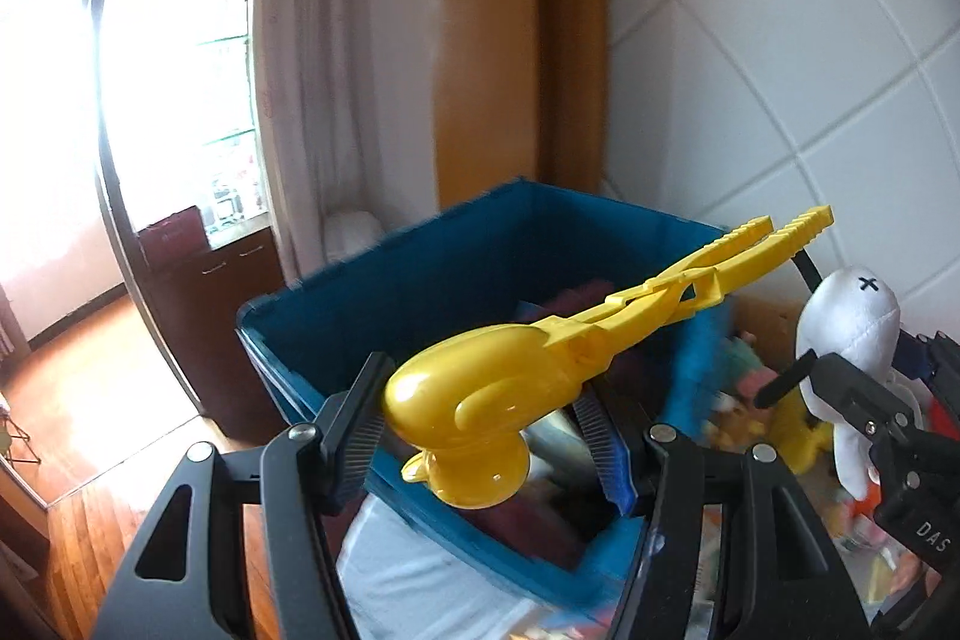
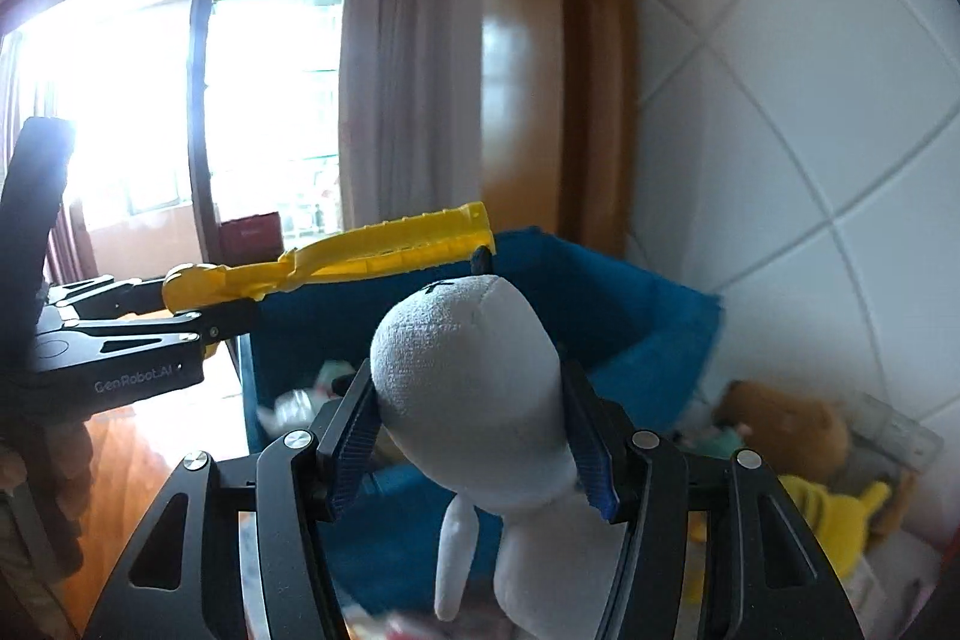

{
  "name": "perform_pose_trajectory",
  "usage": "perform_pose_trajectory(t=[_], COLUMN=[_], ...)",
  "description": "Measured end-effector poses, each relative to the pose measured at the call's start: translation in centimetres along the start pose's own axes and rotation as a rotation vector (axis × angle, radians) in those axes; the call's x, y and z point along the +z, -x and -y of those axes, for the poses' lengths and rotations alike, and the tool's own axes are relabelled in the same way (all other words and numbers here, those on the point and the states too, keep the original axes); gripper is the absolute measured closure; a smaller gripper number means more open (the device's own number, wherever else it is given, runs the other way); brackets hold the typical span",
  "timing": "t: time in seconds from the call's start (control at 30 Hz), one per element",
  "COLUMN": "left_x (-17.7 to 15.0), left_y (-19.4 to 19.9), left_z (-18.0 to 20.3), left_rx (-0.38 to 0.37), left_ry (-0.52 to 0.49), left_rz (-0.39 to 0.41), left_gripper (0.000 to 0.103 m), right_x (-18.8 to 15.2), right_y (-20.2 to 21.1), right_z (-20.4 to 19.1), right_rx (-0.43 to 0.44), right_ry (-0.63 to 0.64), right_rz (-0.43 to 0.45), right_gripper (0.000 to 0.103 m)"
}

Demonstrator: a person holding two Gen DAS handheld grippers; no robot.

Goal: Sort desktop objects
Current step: 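Carry the yellow tongs and white plush into the blue crate and release them, then withdraw both tools from the crate back over the table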

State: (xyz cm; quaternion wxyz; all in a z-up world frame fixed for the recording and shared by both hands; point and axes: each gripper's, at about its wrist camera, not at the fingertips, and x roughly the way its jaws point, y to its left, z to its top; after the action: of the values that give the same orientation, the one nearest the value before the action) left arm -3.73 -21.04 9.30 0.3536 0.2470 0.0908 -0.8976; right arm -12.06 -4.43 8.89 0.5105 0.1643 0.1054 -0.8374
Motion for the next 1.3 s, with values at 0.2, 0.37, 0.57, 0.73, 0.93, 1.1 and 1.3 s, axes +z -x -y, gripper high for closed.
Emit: perform_pose_trajectory(t=[0.2,0.37,0.57,0.73,0.93,1.1,1.3], left_x=[2.4,2.8,1.5,0.8,0.6,0.6,-0.1], left_y=[-9.2,-16.5,-20.3,-21.0,-20.0,-16.3,-9.0], left_z=[-5.5,-7.0,-7.0,-6.9,-7.0,-7.1,-4.0], left_rx=[0.031,0.006,-0.053,-0.070,-0.083,-0.116,-0.177], left_ry=[-0.020,-0.039,-0.061,-0.069,-0.063,-0.039,-0.092], left_rz=[-0.120,-0.237,-0.313,-0.318,-0.298,-0.237,-0.093], left_gripper=[0.043,0.043,0.040,0.023,0.023,0.022,0.000], right_x=[2.4,3.4,2.6,2.0,2.6,2.9,0.6], right_y=[-9.8,-16.1,-20.7,-21.6,-19.6,-14.3,-6.7], right_z=[-2.5,-3.4,-4.0,-3.7,-3.0,-3.1,-2.0], right_rx=[0.008,-0.050,-0.099,-0.115,-0.150,-0.167,-0.197], right_ry=[-0.017,-0.007,-0.001,-0.008,-0.009,-0.045,-0.105], right_rz=[-0.121,-0.220,-0.333,-0.352,-0.297,-0.194,-0.102], right_gripper=[0.045,0.045,0.040,0.023,0.000,0.000,0.000])
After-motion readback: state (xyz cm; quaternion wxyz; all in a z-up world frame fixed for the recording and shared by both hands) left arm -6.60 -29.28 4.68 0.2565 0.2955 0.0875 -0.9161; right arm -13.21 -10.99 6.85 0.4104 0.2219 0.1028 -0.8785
